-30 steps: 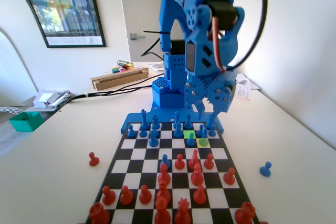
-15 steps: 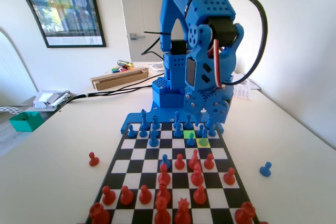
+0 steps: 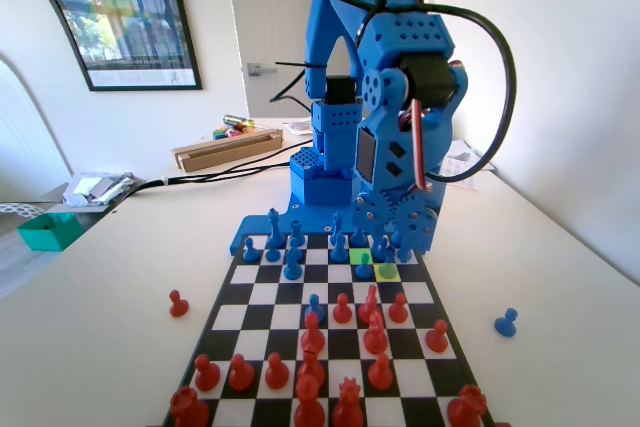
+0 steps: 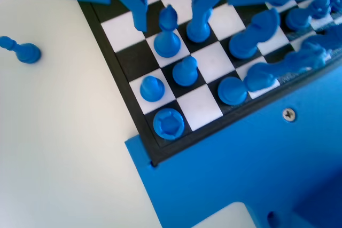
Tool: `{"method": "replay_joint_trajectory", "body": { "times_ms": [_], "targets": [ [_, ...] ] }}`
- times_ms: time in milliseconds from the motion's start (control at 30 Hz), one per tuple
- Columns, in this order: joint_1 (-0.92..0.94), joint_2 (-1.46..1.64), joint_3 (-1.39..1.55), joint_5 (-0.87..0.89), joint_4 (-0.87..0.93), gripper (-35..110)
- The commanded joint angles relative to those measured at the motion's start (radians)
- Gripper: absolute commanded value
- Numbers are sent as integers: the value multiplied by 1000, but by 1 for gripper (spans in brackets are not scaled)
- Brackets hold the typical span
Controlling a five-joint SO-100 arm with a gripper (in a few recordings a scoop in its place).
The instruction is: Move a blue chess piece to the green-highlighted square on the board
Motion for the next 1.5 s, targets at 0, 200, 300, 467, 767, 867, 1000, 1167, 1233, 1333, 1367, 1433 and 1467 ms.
{"method": "replay_joint_trajectory", "body": {
  "times_ms": [0, 200, 300, 467, 767, 867, 1000, 1167, 1233, 1333, 1367, 1433, 1467],
  "targets": [
    [-18, 9, -49, -17, -6, 14],
    [-37, -9, -52, -20, -17, 14],
    [-44, -14, -48, -18, -21, 13],
    [-49, -14, -34, -21, -25, 13],
    [-44, -11, -9, -41, -25, 12],
    [-41, -11, 2, -49, -26, 12],
    [-34, -11, 15, -63, -31, 12],
    [-20, -11, 21, -78, -37, 11],
    [-15, -9, 20, -81, -37, 10],
    [-8, -9, 18, -89, -35, 9],
    [-6, -9, 17, -91, -35, 8],
    [-2, -9, 9, -94, -32, 6],
    [0, -9, 8, -95, -31, 5]
  ]
}}
